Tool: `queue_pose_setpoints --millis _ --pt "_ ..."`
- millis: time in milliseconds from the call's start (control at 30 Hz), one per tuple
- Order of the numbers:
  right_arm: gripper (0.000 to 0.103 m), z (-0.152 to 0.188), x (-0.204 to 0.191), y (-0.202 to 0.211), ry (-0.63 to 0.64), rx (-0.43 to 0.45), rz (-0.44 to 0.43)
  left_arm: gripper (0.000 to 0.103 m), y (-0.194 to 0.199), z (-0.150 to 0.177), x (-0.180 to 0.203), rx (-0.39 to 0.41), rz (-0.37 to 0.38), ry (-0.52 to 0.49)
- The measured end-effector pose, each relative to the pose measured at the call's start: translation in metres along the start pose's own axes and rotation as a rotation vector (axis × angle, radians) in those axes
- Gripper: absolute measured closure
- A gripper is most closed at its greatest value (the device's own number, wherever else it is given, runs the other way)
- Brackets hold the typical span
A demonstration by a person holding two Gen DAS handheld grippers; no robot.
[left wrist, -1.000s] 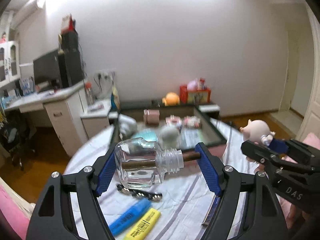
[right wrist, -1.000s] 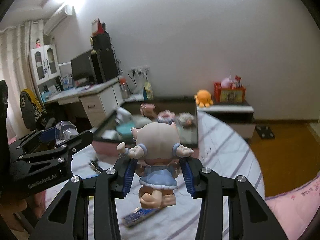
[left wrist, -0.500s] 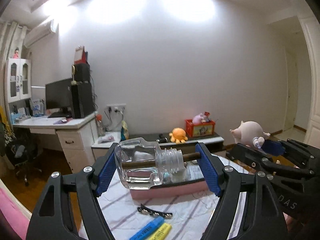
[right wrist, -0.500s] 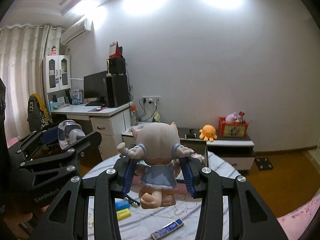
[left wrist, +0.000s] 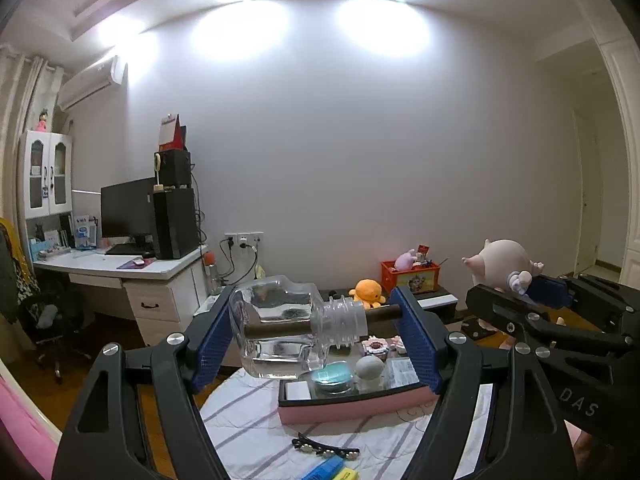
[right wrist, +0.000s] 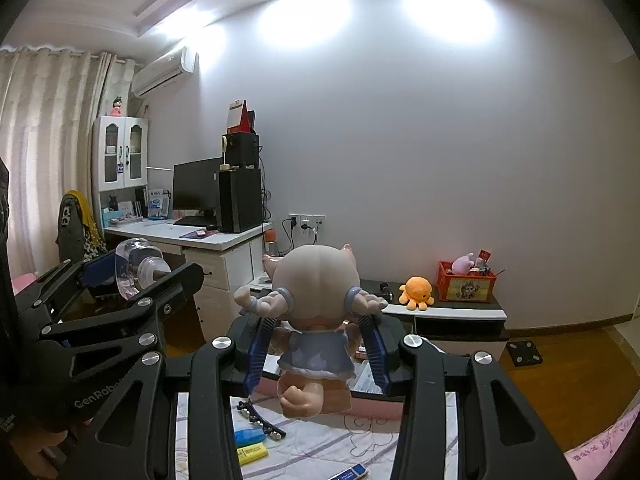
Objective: Organize rigid objects
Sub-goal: 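Carry the glass bottle and doll over the tray with both tools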
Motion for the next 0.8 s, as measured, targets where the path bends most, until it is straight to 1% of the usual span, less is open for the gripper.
queue_pose_setpoints --millis 300,433,600,700,733,800 --pt "0.06 0.005 0.003 -0.014 0.002 -0.015 -0.013 0.026 -0.019 0.004 0.001 -0.013 -0.02 -0.015" --pt "0.06 0.008 0.009 -0.031 0.0 -0.032 -0.019 0.026 -0.042 0.005 0.002 -0.034 -0.029 -0.026" --pt "0.06 0.013 0.021 -0.065 -0.008 -0.07 -0.027 0.026 -0.09 0.015 0.005 -0.088 -0.036 -0.054" --pt "0.06 0.024 0.03 -0.093 -0.017 -0.113 -0.035 0.026 -0.124 0.026 0.004 -0.144 -0.034 -0.061" --pt "0.06 0.029 0.033 -0.102 -0.021 -0.13 -0.039 0.026 -0.143 0.033 0.004 -0.178 -0.036 -0.066" --pt "0.06 0.04 0.038 -0.122 -0.031 -0.165 -0.044 0.026 -0.169 0.047 0.004 -0.232 -0.047 -0.079"
Point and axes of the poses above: each gripper's, at about its wrist camera, not at the fingertips, and y roughly against the way its jaws point, x to its right, z to its underside, the point moved 2 cm from there along -y, roughly the way its jaws point, and after that the axes turned 15 degrees about y, right-handed, at the moved point
